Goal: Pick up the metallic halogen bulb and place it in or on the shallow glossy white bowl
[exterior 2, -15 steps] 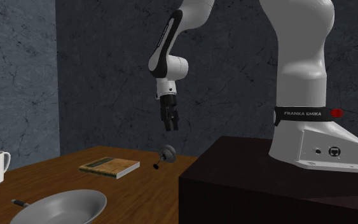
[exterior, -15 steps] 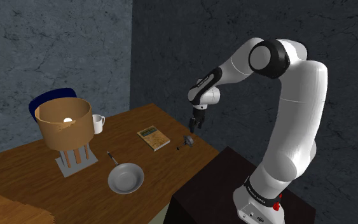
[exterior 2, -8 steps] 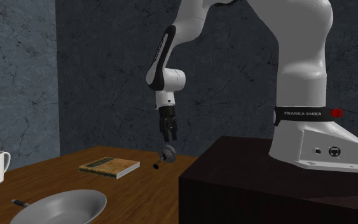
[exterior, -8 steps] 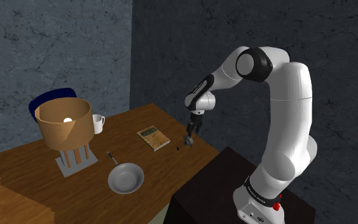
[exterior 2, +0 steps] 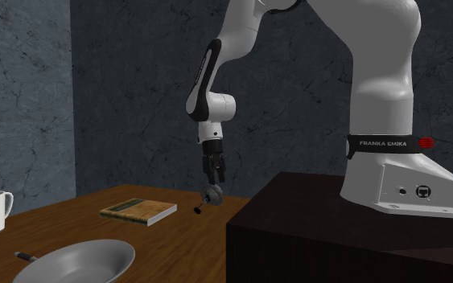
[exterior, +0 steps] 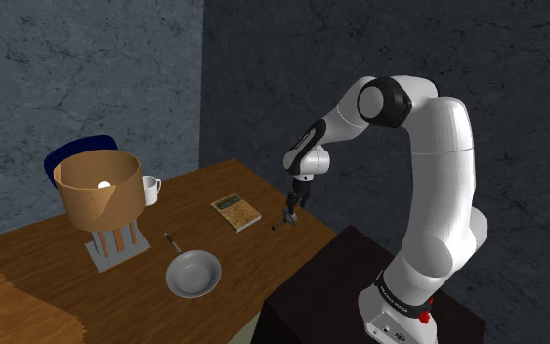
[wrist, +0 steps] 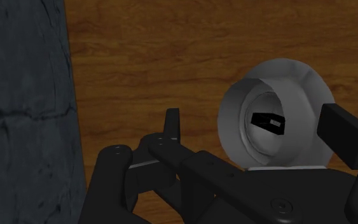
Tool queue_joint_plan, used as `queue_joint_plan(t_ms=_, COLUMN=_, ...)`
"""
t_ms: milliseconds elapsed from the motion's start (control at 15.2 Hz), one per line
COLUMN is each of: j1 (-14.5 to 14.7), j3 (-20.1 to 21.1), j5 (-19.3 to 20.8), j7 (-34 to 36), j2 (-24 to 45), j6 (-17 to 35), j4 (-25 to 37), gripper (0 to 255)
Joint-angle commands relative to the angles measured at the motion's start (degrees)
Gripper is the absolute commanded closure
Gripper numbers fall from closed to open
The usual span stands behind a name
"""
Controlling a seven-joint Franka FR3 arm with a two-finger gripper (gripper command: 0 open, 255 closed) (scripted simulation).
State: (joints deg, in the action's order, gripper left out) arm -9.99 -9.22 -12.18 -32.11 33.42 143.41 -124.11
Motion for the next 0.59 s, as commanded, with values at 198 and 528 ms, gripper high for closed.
queue_joint_plan(t_ms=198, j1=0.1, j3=0.2, j5=-0.1, j7=0.0, j2=0.3, j6=0.1, j4=-0.1, gripper=255)
queue_joint_plan(t_ms=528, j1=0.3, j3=0.4, j5=-0.2, j7=0.2, j2=0.7, j6=0.2, j4=0.2, gripper=255)
